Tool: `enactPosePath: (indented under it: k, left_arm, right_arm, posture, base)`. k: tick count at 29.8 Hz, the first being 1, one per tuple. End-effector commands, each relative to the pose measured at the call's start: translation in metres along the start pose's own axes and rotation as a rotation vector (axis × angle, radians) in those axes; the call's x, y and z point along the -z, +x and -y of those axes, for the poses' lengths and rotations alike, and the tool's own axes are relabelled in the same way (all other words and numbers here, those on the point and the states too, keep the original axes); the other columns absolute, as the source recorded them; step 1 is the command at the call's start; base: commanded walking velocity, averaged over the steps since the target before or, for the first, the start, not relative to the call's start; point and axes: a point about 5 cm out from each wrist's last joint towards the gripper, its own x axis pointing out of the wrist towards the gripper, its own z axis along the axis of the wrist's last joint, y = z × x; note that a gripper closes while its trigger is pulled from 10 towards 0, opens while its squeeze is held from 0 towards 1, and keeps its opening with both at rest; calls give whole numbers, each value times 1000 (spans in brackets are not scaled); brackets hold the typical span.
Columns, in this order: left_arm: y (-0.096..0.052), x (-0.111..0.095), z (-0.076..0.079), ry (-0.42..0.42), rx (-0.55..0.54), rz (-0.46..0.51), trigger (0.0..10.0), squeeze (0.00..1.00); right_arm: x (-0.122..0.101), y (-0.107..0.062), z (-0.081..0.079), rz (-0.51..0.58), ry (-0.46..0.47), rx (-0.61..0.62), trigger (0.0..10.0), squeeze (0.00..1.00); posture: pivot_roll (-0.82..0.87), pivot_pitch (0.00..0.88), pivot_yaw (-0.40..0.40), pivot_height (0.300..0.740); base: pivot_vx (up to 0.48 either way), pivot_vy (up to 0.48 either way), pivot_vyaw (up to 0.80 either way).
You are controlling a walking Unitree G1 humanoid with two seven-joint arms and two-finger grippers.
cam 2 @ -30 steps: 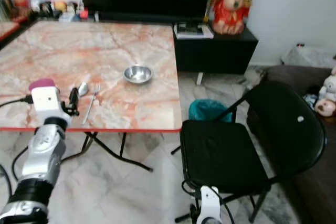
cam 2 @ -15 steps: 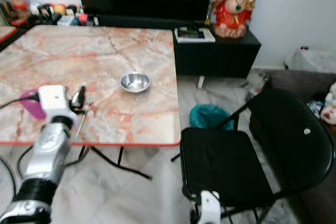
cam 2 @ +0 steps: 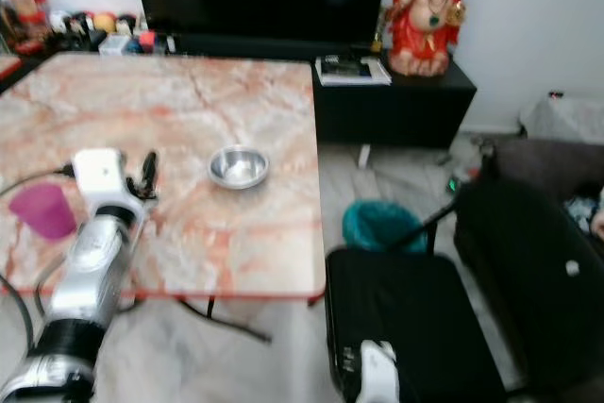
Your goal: Setting the table
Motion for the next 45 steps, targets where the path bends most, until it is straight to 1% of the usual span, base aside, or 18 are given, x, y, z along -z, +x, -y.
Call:
enactPosePath:
  k: [1,9,10,13,14,15,18,21,24,25,26,27,30,32,35,38,43,45]
  left_arm:
    - [2,-5,12,-21,31,12,10000,0]
    - [6,-12,10,-58,22,22,10000,0]
    - [10,-16,9,-107,13,12,10000,0]
    - [16,-21,8,-168,8,-7,10000,0]
    - [21,-19,6,-220,-11,-90,10000,0]
    - [22,-18,5,-232,-15,-114,10000,0]
    - [27,-24,6,-331,25,-130,10000,0]
    - [39,-38,0,-351,29,-162,10000,0]
    - [50,-50,-3,-325,42,-184,10000,0]
    - [57,-58,-6,-338,55,-213,10000,267]
    - [62,-62,-8,-337,56,-239,10000,808]
    - [63,-64,-9,-338,56,-250,10000,1000]
    - [66,-66,-9,-349,81,-283,10000,1000]
    - [70,-67,-5,-338,186,-373,10000,1000]
    - [71,-65,-6,-303,207,-426,10000,1000]
    - [71,-59,-3,-288,222,-471,10000,1000]
    - [70,-51,8,-321,254,-520,10000,1000]
    - [68,-41,14,-369,254,-570,10000,1000]
  right_arm:
    - [1,-1,12,-1,9,35,10000,0]
    - [1,-1,11,-4,13,30,10000,0]
    - [0,-1,11,-4,15,29,10000,0]
    - [0,-1,11,-3,17,28,10000,0]
    - [0,-1,11,-4,18,27,10000,0]
    - [0,-1,11,-4,19,27,10000,0]
    - [0,-1,11,-4,19,26,10000,0]
    - [-1,-1,10,-4,21,26,10000,0]
    - [-1,-1,10,-4,22,25,10000,0]
    - [-1,-1,10,-3,24,24,10000,0]
    - [-1,0,9,-3,26,24,10000,0]
    - [-1,0,9,-2,27,23,10000,0]
    - [-2,0,9,-1,31,24,10000,0]
    - [-1,0,8,-2,36,23,10000,0]
    - [-1,0,8,-3,39,22,10000,0]
    - [0,0,7,-5,40,20,10000,0]
    - [0,0,8,-8,38,20,10000,0]
    - [0,-1,8,-13,31,21,10000,0]
  posture:
    - [37,0,-35,740]
    - [39,0,-31,740]
    - [39,0,-29,740]
    - [42,0,-28,740]
    - [41,0,-28,740]
    - [41,0,-28,740]
    - [44,0,-26,740]
    - [46,0,-22,740]
    - [52,0,-16,740]
    - [49,0,-13,740]
    - [51,0,-8,740]
    - [53,0,-7,740]
    - [55,0,-2,740]
    - [52,0,5,740]
    - [50,0,11,740]
    - [53,0,10,740]
    - [51,0,9,740]
    - [47,0,14,740]
  base:
    - [360,0,0]
    - [360,0,0]
    - [0,0,0]
    - [0,0,0]
    - [0,0,0]
    - [0,0,0]
    - [0,0,0]
    - [0,0,0]
    - [0,0,0]
    - [0,0,0]
    - [0,0,0]
    - [0,0,0]
    - [0,0,0]
    - [0,0,0]
    - [0,0,0]
    - [0,0,0]
    - [0,0,0]
    - [0,0,0]
